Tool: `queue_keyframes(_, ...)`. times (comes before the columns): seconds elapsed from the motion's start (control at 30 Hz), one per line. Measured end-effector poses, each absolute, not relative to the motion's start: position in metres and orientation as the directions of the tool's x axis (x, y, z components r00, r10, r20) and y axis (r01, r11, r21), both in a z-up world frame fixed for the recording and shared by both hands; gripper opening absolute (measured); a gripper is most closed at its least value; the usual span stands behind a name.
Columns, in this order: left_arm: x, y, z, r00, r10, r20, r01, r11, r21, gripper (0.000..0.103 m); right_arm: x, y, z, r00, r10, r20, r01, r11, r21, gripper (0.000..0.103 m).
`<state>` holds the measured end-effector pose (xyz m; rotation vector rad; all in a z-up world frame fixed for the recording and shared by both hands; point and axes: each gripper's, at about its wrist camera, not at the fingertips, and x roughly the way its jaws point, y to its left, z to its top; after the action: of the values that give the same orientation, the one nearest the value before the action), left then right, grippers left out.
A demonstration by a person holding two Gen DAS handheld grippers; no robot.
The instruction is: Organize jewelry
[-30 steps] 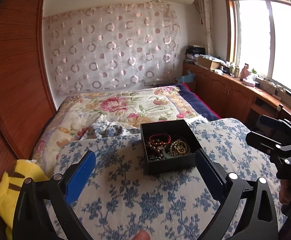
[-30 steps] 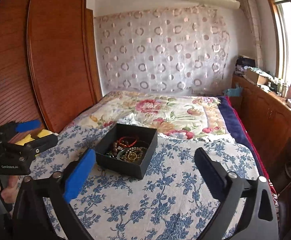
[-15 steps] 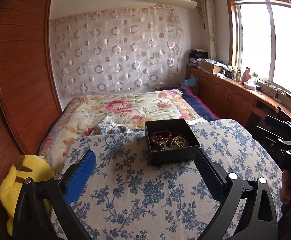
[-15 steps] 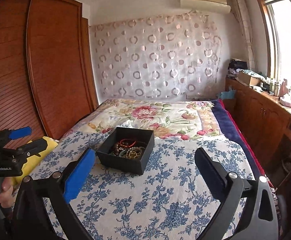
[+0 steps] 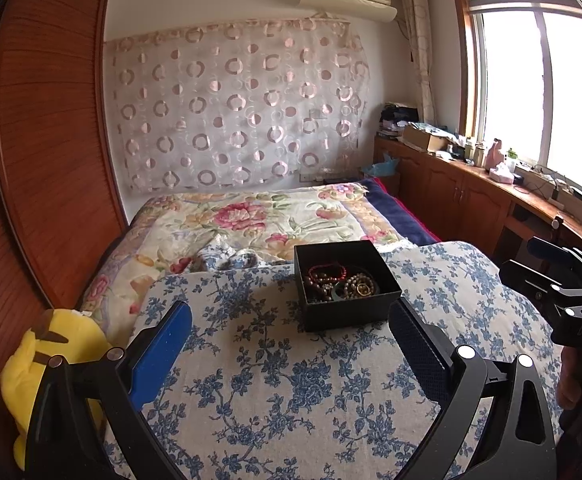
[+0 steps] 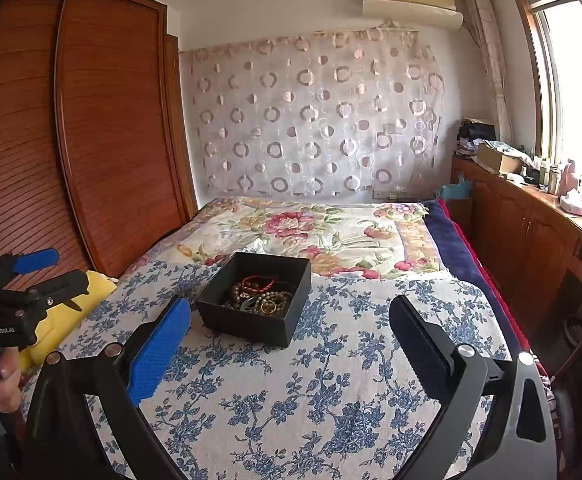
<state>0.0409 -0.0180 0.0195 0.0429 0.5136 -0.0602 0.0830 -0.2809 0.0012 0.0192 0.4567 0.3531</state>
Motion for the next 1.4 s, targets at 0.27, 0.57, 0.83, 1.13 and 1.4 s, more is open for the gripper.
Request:
queue_keyframes(0.27, 0.0407, -0.0174, 0.0193, 0.870, -0.047, -0.491, 0.068, 0.997, 0.025, 0.095, 0.0825, -0.2809, 0.0009, 0.838, 0.338, -0.428, -0.329, 0.939, 0.097, 0.100)
queue_keyframes(0.57, 0.0392, -0.0167, 0.0197, 0.870, -0.049, -0.490, 0.069, 0.997, 0.023, 0.095, 0.0818, -0.2810, 0.0011, 0.840, 0.335, -0.427, -0.327, 0.940, 0.094, 0.100)
queue_keyframes(0.83, 0.0385, -0.0170, 0.0198, 0.870, -0.048, -0.490, 0.069, 0.997, 0.023, 0.095, 0.0816, -0.2809, 0.0005, 0.839, 0.337, -0.427, -0.329, 0.939, 0.097, 0.100)
queue_keyframes(1.13, 0.0373, -0.0170, 0.0212, 0.870, -0.047, -0.490, 0.067, 0.997, 0.023, 0.095, 0.0813, -0.2815, 0.0004, 0.839, 0.336, -0.428, -0.328, 0.940, 0.096, 0.100)
queue_keyframes(1.4, 0.0365, -0.0169, 0.0225, 0.872, -0.048, -0.487, 0.067, 0.998, 0.022, 0.095, 0.0813, -0.2815, 0.0002, 0.839, 0.337, -0.427, -0.328, 0.940, 0.096, 0.100)
